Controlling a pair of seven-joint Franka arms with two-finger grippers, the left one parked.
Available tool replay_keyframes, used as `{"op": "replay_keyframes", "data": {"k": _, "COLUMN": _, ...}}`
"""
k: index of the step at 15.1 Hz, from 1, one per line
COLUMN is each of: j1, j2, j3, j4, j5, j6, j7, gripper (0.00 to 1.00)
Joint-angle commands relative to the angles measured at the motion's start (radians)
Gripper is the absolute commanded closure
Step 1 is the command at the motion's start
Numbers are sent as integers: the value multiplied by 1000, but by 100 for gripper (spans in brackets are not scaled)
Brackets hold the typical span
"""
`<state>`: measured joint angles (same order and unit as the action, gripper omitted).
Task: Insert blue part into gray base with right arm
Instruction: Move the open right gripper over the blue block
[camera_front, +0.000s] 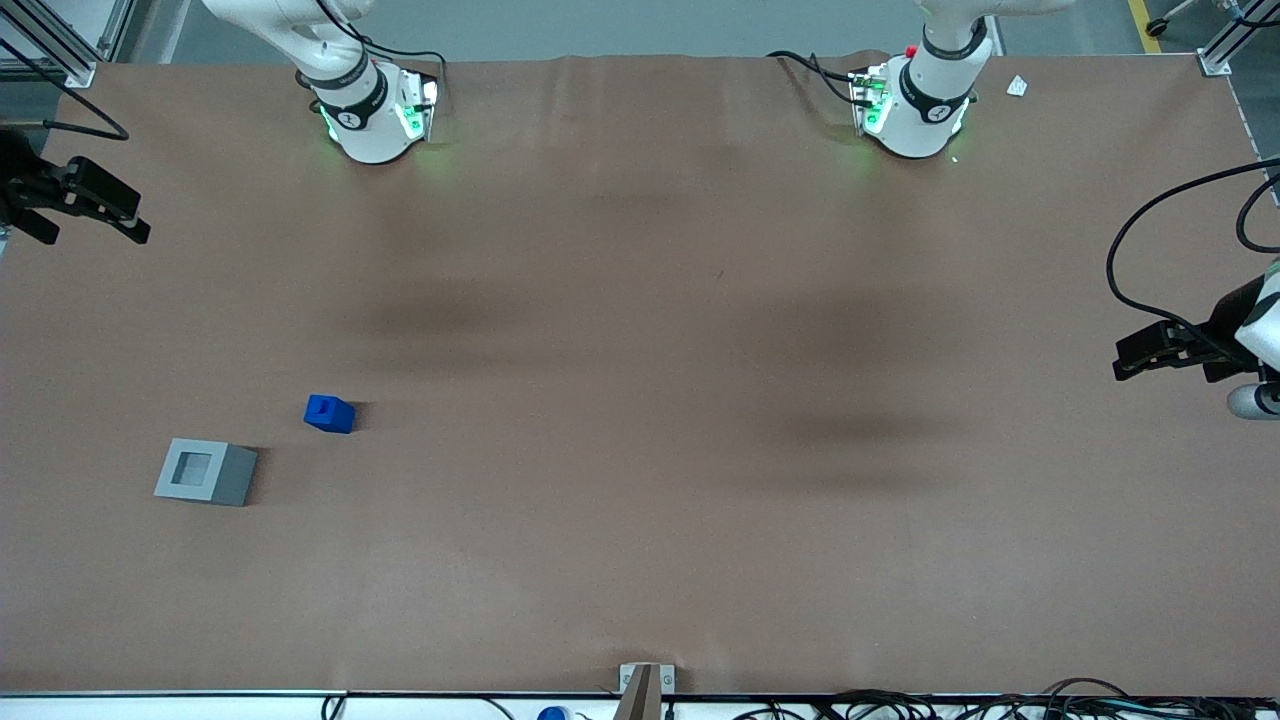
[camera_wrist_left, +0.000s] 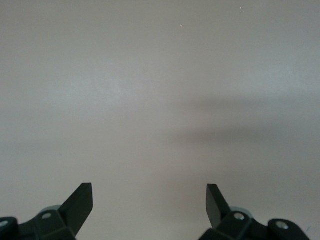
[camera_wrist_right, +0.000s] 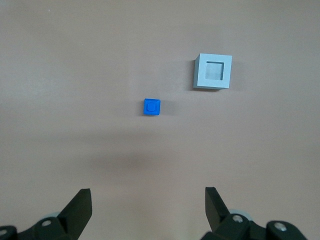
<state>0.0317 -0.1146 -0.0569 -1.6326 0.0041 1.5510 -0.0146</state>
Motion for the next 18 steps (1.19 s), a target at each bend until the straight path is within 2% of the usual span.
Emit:
{"op": "replay_keyframes", "data": {"k": 1, "j1": -6, "j2": -7, "j3": 5, "j4": 0, "j5": 14, "j6": 7, "j7": -13, "gripper": 0}}
{"op": "replay_keyframes", "data": {"k": 4, "j1": -4, "j2": 1, "j3": 5, "j4": 10, "j5": 14, "j6": 11, "j7": -15, "gripper": 0}}
{"op": "replay_keyframes", "data": {"k": 8, "j1": 11, "j2": 84, "j3": 5, "j4": 13, "j5": 13, "j6": 64, "j7": -15, "gripper": 0}}
{"op": "replay_keyframes", "data": {"k": 13, "j1": 25, "j2": 275, "j3": 5, "j4": 1, "j5": 13, "j6": 200, "j7": -13, "gripper": 0}}
{"op": "replay_keyframes", "data": {"k": 15, "j1": 25, "j2": 309, "j3": 5, "j4": -58, "j5": 13, "j6": 302, "j7": -13, "gripper": 0}}
{"op": "replay_keyframes", "data": {"k": 18, "j1": 40, "j2": 394, "j3": 5, "j4": -73, "j5": 14, "j6": 374, "j7": -2, "gripper": 0}}
